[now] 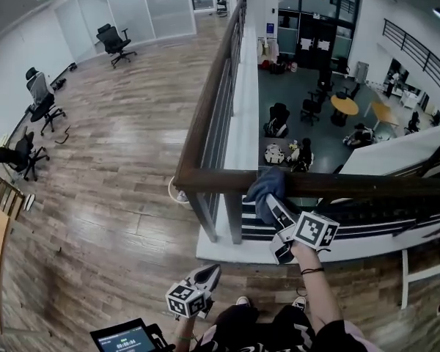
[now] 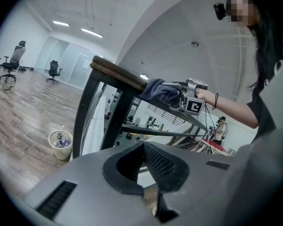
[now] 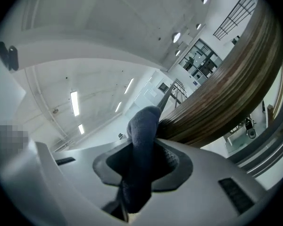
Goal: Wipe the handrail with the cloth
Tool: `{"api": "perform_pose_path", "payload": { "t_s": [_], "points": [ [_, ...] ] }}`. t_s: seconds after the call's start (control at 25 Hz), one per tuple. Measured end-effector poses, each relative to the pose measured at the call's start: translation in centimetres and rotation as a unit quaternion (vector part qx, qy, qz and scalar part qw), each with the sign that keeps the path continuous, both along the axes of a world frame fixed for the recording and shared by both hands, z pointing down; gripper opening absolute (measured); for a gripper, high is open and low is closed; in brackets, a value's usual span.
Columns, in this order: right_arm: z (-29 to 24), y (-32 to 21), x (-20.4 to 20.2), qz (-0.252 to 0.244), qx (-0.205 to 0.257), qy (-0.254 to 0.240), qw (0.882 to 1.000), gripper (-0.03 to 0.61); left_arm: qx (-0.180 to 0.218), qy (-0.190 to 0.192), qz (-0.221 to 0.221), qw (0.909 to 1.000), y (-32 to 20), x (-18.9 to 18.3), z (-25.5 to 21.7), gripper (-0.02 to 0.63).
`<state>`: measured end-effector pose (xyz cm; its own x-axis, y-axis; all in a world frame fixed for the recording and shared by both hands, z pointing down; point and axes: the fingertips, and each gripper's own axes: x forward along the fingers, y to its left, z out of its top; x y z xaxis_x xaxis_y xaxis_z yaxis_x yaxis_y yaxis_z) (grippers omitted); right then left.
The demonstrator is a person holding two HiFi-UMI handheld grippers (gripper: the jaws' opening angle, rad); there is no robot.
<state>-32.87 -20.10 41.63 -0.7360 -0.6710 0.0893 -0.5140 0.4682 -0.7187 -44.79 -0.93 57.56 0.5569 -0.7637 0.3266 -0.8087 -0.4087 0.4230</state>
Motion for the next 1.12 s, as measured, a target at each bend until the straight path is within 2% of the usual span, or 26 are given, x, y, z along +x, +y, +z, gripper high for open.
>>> {"api": "perform_pose_path", "payload": {
  "t_s": [0.28,0.48,0.68,0.92,1.12],
  "points": [
    [-0.9,-0.7,12.3,0.061,0.001,-0.003,0.998,0.092,0.015,0.014,0.043,0.9989,-2.5,8.4,-2.8,0.0],
    [-0.9,-1.2,22.1,0.109,0.005,0.003,0.994,0.092,0.019,0.0,0.075,0.997,-3.9,14.4,-1.4,0.0],
    [-0.6,-1.0,33.1,0.146,0.001,0.008,0.989,0.092,0.018,0.004,0.101,0.9947,-4.9,23.0,-2.5,0.0],
    [0.1,-2.0,46.7,0.188,-0.002,0.009,0.982,0.092,0.022,0.007,0.124,0.992,-6.5,33.2,-1.6,0.0],
    [-0.3,-2.7,58.6,0.218,-0.004,0.015,0.976,0.092,0.021,0.008,0.134,0.9908,-7.3,41.5,-1.7,0.0]
  ]
}}
